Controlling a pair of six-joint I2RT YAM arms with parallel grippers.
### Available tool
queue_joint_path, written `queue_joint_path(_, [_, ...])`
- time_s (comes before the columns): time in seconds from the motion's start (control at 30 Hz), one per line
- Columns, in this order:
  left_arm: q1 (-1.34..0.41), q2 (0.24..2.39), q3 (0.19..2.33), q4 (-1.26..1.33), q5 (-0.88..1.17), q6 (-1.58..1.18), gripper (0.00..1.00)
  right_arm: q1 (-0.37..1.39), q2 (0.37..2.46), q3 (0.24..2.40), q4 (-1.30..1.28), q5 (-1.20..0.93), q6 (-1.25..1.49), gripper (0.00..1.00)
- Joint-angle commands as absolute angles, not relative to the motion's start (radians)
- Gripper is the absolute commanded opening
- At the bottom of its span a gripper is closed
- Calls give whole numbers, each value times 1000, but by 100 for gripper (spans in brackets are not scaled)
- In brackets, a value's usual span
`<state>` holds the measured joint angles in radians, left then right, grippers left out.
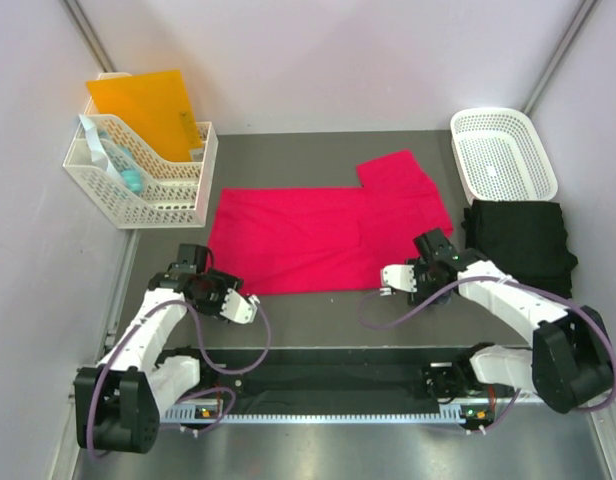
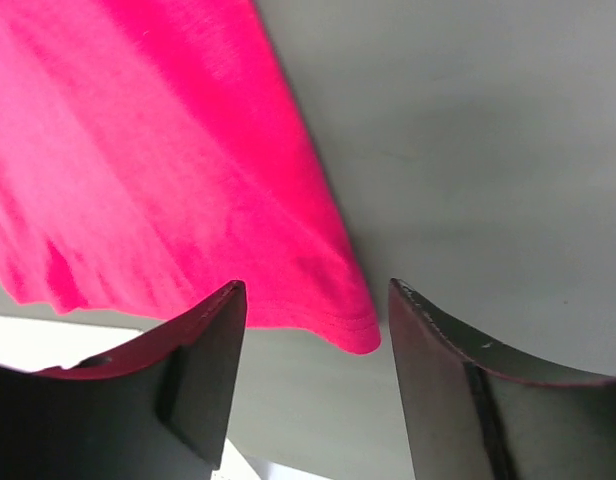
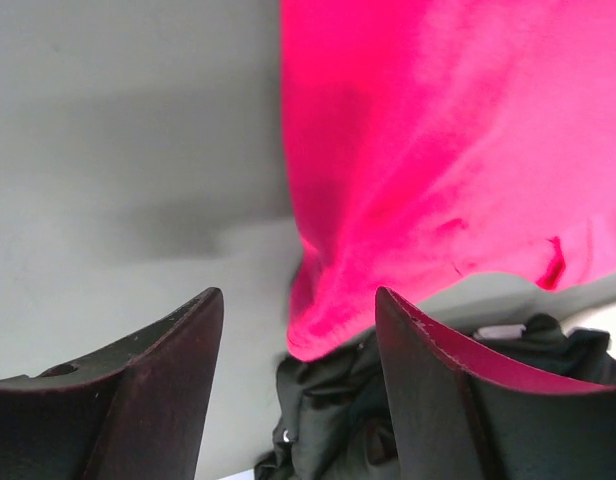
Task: Fold and stack the t-shirts
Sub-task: Fold the tshirt
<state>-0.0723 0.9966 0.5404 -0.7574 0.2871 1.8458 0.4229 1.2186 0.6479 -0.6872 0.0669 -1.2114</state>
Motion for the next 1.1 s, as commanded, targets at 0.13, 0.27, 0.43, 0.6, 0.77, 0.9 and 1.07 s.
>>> queue_joint_path(0.13, [-67, 1018, 627, -621, 305, 1715, 64, 431, 1154, 641, -680, 55, -1221, 63])
queue_joint_path(0.27, [-67, 1071, 647, -612, 322, 1715, 64, 433, 1163, 611, -654, 52, -1232, 63])
queue_joint_path(0.43, [-69, 1072, 629, -597, 425, 1747, 65, 443, 1195, 604, -621, 34, -1212, 63])
queue_joint_path(0.6, [-81, 1058, 614, -647, 486, 1834, 65, 486, 1236, 606, -549, 25, -1180, 62])
queue_joint_path(0.77, [-83, 1048, 598, -647, 534, 1876, 65, 514, 1272, 615, -503, 35, -1167, 62])
queue_joint_path(0.9, [-83, 1034, 606, -655, 564, 1873, 65, 517, 1299, 617, -465, 51, -1170, 62])
queue_joint_path(1.07, [-84, 994, 611, -724, 629, 1897, 65, 522, 1321, 615, -445, 54, -1172, 62])
